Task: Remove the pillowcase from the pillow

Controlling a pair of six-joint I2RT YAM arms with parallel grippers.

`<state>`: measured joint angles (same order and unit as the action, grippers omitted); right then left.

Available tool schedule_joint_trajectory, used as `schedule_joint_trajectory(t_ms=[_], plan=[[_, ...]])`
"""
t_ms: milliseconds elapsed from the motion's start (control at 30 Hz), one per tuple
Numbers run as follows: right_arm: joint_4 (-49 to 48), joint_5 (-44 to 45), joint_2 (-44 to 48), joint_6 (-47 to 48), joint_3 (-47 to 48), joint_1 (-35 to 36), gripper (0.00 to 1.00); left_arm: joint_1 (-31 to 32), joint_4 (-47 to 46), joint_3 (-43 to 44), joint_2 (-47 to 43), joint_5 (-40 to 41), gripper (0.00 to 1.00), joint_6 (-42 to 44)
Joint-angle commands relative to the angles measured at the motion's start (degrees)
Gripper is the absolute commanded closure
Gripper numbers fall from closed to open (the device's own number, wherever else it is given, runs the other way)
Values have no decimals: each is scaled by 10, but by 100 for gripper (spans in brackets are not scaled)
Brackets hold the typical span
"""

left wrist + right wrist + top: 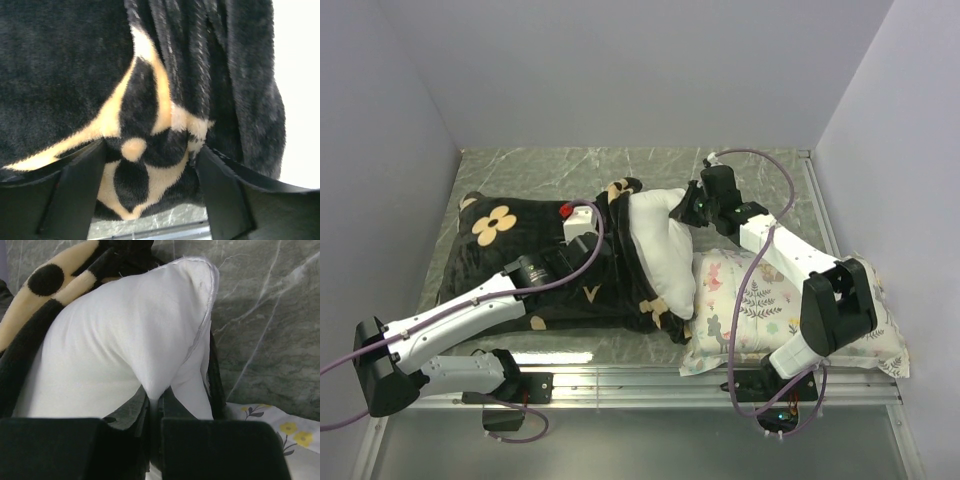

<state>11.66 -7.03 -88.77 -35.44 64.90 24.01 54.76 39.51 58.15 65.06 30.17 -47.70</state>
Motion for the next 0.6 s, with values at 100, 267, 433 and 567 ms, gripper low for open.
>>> schedule_joint_trajectory(t_ms=[100,267,433,567], plan=[[-1,-30,31,33,32,-5,59,3,8,-14,-3,45,43,-45],[25,-42,105,63,2,-3,24,3,3,-19,-11,48,84,-45],[41,-32,202,74,-57,-5,12,3,-12,-33,-6,40,100,-49],[36,-70,298,72,-157,13,10,3,-25,-42,-12,34,100,-49]])
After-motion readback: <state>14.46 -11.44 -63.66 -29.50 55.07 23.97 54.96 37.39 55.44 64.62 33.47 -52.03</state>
